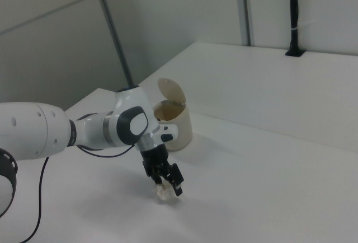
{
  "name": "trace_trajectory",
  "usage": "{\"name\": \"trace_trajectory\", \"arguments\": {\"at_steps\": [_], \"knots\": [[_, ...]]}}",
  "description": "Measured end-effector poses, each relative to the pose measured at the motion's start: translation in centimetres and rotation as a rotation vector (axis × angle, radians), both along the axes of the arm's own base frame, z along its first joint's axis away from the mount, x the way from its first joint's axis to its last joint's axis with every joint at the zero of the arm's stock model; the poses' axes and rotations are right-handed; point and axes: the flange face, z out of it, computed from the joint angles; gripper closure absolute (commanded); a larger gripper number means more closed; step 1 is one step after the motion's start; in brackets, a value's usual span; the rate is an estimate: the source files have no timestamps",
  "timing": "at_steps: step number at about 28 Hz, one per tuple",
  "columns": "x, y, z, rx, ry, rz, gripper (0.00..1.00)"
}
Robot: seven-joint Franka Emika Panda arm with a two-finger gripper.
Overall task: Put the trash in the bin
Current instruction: 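Close the gripper on the paper ball and lift it, then carry the held paper ball over the open cream bin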
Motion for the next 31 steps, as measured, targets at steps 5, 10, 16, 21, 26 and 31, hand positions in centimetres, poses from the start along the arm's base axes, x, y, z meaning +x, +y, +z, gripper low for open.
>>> {"name": "trace_trajectory", "arguments": {"at_steps": [5,10,16,21,26,31], "knots": [[-0.8,0.4,-1.3,-0.018,0.015,0.019,0.57],[-1.0,0.8,-1.5,-0.027,0.016,0.033,1.0],[-0.7,0.9,-0.9,-0.026,-0.014,-0.009,1.0],[0.3,1.1,1.3,-0.019,-0.069,-0.042,1.0],[2.0,1.6,6.2,0.011,-0.176,-0.09,1.0],[3.4,2.2,13.1,0.086,-0.296,-0.133,1.0]]}}
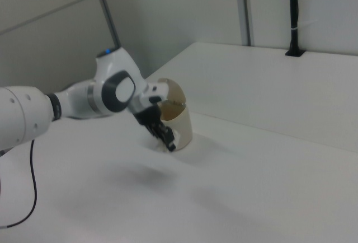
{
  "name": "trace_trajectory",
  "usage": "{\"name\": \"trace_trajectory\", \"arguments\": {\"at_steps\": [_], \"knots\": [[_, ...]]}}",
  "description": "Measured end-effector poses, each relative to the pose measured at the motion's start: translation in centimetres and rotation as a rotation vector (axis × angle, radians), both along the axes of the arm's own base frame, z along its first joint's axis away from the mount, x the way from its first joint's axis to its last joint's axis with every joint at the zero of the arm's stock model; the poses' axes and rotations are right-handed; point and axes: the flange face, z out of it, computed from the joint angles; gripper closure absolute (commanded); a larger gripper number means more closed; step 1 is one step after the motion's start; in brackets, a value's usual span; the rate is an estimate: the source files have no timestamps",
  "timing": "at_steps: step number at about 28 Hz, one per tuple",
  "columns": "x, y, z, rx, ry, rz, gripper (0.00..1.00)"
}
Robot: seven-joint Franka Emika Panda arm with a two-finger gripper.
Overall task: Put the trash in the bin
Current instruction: 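Carry the held paper ball over the open cream bin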
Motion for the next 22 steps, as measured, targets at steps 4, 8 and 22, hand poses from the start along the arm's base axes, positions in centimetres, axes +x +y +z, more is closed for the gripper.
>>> {"name": "trace_trajectory", "arguments": {"at_steps": [4,8,22], "knots": [[0.5,0.2,4.0,0.037,-0.078,-0.045,1.0],[0.9,0.4,6.0,0.061,-0.128,-0.101,1.0],[3.6,8.2,4.0,0.072,-0.447,-0.251,0.98]]}}
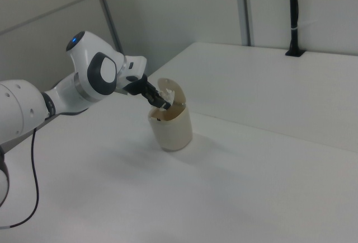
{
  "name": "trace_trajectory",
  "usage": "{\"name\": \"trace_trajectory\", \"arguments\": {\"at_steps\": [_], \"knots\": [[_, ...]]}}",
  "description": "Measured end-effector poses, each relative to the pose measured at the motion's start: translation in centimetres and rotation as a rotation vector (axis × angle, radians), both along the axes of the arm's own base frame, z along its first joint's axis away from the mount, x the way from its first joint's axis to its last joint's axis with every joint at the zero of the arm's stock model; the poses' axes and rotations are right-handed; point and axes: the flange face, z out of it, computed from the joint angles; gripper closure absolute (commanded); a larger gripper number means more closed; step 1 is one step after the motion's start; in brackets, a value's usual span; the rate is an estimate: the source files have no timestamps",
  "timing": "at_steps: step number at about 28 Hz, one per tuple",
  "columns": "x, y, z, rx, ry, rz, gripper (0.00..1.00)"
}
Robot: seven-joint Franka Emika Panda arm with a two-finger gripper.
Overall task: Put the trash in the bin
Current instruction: 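Carry the held paper ball over the open cream bin, then lower the gripper into the bin opening and release the paper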
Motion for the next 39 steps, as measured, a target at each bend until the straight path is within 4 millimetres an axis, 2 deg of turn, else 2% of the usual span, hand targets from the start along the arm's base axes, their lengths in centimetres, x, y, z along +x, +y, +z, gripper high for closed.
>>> {"name": "trace_trajectory", "arguments": {"at_steps": [1,2,3,4,5,7,12,17,24,29,34,39], "knots": [[0.3,0.7,-0.6,-0.004,-0.01,-0.011,0.93],[0.6,1.1,-1.2,-0.006,-0.013,-0.017,0.8],[0.9,1.5,-1.6,-0.007,-0.015,-0.021,0.5],[1.2,1.7,-2.1,-0.007,-0.016,-0.024,0.1],[1.5,1.9,-2.5,-0.006,-0.016,-0.026,0.0],[2.1,2.1,-3.3,-0.002,-0.017,-0.038,0.0],[2.4,2.9,-3.8,0.0,-0.022,-0.033,0.0],[2.2,3.7,-3.5,0.002,-0.028,-0.025,0.0],[2.2,3.6,-3.4,-0.003,-0.032,-0.024,0.0],[1.9,3.2,-2.0,-0.011,-0.007,-0.004,0.0],[0.8,0.5,0.4,0.014,0.168,0.089,0.0],[-0.8,-5.1,2.9,0.026,0.394,0.253,0.0]]}}
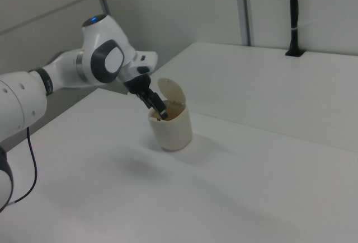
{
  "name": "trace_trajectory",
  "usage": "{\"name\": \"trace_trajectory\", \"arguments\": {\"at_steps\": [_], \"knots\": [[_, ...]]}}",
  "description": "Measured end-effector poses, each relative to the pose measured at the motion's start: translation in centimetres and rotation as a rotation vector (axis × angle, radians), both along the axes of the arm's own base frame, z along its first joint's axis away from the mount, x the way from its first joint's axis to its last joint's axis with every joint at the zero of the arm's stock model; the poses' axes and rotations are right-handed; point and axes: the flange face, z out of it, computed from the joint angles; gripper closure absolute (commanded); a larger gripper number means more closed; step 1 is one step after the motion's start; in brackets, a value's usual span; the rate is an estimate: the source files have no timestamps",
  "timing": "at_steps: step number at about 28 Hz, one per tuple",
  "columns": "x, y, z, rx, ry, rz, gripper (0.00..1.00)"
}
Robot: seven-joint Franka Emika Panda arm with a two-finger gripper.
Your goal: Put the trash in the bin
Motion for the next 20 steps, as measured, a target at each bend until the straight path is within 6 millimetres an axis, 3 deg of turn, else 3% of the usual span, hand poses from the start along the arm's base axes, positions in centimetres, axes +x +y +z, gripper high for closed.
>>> {"name": "trace_trajectory", "arguments": {"at_steps": [7,13,18,20], "knots": [[-3.9,-8.5,4.7,0.025,0.209,0.192,0.0],[-8.7,-17.2,8.7,0.083,0.279,0.302,0.0],[-11.7,-22.2,9.6,0.103,0.3,0.33,0.0],[-12.1,-23.1,9.5,0.107,0.305,0.329,0.0]]}}
